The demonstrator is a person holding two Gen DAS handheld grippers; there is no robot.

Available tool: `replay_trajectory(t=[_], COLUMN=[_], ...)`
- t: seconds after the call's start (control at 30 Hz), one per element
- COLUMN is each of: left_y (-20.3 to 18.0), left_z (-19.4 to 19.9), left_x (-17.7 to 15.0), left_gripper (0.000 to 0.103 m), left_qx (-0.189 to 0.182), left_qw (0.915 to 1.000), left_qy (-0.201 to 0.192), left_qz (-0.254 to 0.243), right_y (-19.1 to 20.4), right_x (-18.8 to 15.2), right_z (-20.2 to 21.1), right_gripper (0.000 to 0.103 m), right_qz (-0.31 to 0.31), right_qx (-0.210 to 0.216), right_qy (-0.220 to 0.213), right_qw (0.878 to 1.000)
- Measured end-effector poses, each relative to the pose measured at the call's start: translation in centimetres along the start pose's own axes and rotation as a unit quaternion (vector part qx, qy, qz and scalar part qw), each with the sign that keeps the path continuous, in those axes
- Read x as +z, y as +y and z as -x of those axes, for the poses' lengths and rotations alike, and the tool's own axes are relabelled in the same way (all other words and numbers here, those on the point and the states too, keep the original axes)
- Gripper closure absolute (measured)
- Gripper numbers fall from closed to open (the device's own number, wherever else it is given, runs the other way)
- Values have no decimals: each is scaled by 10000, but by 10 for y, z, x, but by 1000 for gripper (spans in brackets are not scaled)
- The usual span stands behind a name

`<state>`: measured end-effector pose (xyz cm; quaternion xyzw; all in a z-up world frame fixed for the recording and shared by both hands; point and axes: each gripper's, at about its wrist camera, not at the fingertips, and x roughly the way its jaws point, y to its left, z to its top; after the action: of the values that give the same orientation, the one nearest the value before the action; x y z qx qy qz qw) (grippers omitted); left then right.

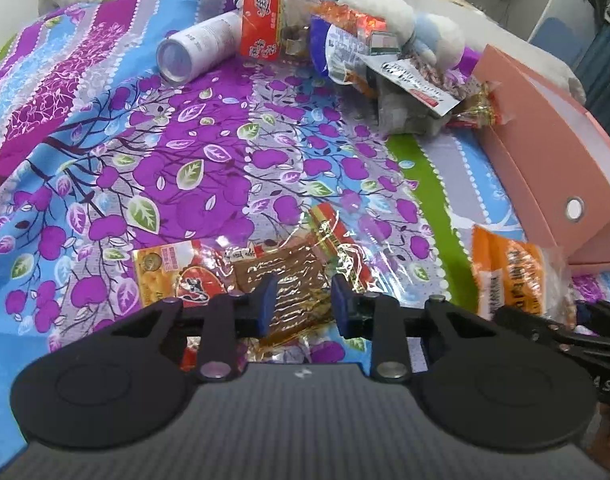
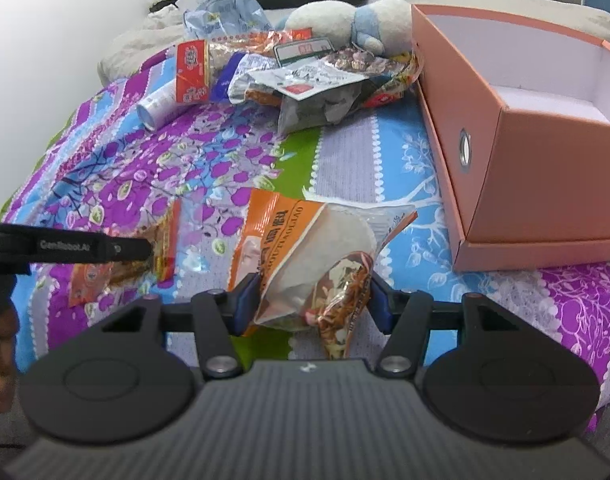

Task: Organize snacks

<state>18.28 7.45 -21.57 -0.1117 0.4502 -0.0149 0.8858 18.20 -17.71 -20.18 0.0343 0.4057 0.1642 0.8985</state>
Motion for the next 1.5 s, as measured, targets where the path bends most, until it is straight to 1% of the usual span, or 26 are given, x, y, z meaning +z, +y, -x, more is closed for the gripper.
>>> replay_trajectory(t=[0.07,0.1,0.13,0.23,0.33,0.37,0.43,0.47,0.57,0.67,0.73,0.77,0.83,0.87,0.97,1.0,1.1,1.13,1.17,1.23,1.27,1.33,1.37,1.43,1.5], left_y=[9,15,21,46,72,80,95,99,109,111,109,110,112,113,112,110,104,102,98,91,88,81,77,74,70], left_z=[5,8,11,21,31,33,31,30,30,20,14,13,10,9,6,4,-1,-2,-3,-6,-8,-12,-13,-15,-16], left_x=[-2,-4,-5,-8,-13,-16,-20,-22,-26,-28,-27,-26,-27,-27,-24,-23,-21,-20,-18,-16,-15,-13,-13,-14,-14], left_gripper=[57,47,41,32,27,25,25,25,24,24,24,22,13,13,12,13,15,19,21,33,37,50,53,65,72], left_qx=[43,60,51,37,74,32,-188,-242,-536,-1074,-1089,-1129,-1259,-1364,-1539,-1642,-2072,-2098,-2069,-1991,-1955,-1804,-1690,-1540,-1482], left_qw=[9999,9996,9992,9957,9894,9862,9791,9758,9647,9555,9541,9521,9444,9401,9378,9358,9252,9252,9275,9328,9352,9431,9477,9541,9579], left_qy=[-9,-31,-62,-167,-250,-260,-148,-106,-174,-31,-9,-25,-37,-42,23,46,70,48,19,37,66,131,150,162,160], left_qz=[153,280,392,905,1431,1632,2017,2171,2571,2746,2788,2840,3038,3122,3111,3120,3180,3162,3113,3005,2951,2790,2705,2563,2454], right_y=[2,4,5,12,27,33,46,52,68,72,69,68,66,65,66,66,63,61,61,61,61,61,60,59,57], right_x=[0,0,1,6,13,15,17,18,15,13,16,17,17,16,15,15,15,16,16,15,14,15,15,16,16], right_z=[0,0,-1,-3,-8,-10,-19,-24,-44,-52,-54,-54,-54,-54,-55,-55,-57,-57,-58,-58,-58,-58,-58,-57,-55], right_gripper=[44,44,44,44,44,44,44,44,44,44,44,44,44,44,44,44,44,45,46,46,46,46,47,49,52], right_qz=[21,73,117,234,485,592,833,944,1338,1521,1465,1439,1385,1349,1318,1309,1196,1152,1125,1139,1137,1108,1083,1008,926], right_qx=[82,64,46,169,322,362,420,443,355,299,346,373,410,423,413,411,464,492,507,503,502,507,514,534,538], right_qy=[8,-1,-13,-47,-112,-131,-130,-102,76,105,179,200,227,233,235,234,258,274,301,293,286,286,289,280,267], right_qw=[10000,10000,9999,9996,9982,9975,9956,9945,9903,9879,9884,9887,9892,9897,9901,9903,9914,9917,9919,9918,9918,9921,9924,9931,9939])
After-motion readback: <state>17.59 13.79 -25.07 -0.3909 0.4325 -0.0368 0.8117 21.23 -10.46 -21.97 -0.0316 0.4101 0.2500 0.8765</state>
